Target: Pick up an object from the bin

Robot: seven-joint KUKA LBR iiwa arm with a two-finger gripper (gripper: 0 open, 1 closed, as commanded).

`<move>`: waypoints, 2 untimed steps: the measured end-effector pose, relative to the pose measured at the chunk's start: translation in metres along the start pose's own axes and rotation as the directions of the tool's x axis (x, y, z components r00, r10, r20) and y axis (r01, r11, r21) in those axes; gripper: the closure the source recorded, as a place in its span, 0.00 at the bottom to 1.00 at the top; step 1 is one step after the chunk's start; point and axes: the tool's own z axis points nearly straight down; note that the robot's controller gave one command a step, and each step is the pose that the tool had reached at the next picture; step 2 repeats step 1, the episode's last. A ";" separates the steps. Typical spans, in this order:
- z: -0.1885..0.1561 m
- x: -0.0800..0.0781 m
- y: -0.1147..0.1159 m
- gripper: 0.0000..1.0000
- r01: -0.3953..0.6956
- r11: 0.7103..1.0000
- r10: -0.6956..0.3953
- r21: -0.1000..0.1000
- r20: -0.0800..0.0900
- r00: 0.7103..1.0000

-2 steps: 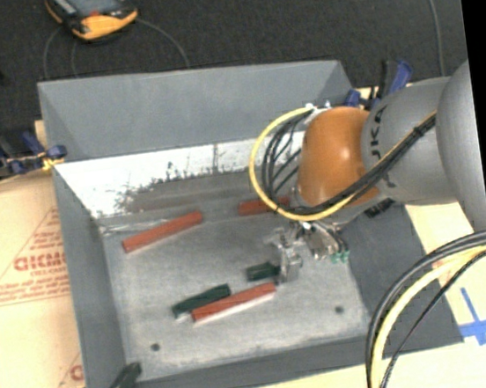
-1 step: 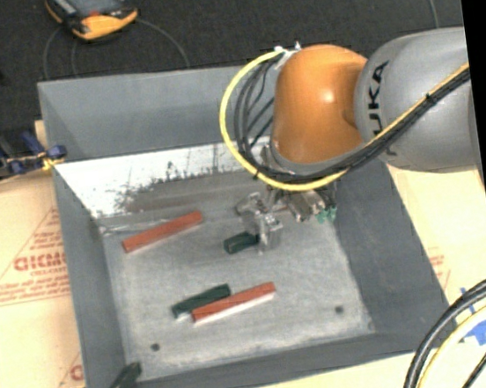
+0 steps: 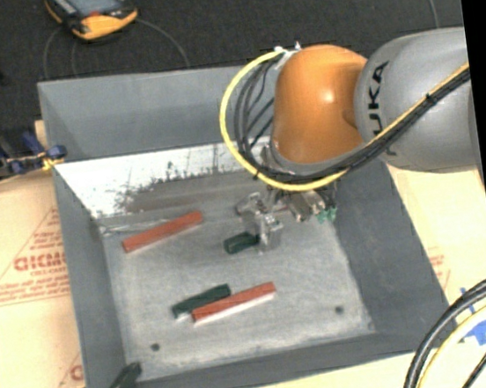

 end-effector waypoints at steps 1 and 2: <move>-0.043 0.003 -0.001 1.00 -0.005 1.000 0.005 -0.001 -0.008 1.000; -0.043 0.003 -0.001 1.00 -0.005 1.000 0.005 -0.001 -0.008 1.000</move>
Offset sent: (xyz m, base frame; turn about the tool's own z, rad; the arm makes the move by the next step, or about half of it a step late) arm -0.0020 0.0053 0.1683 -0.0271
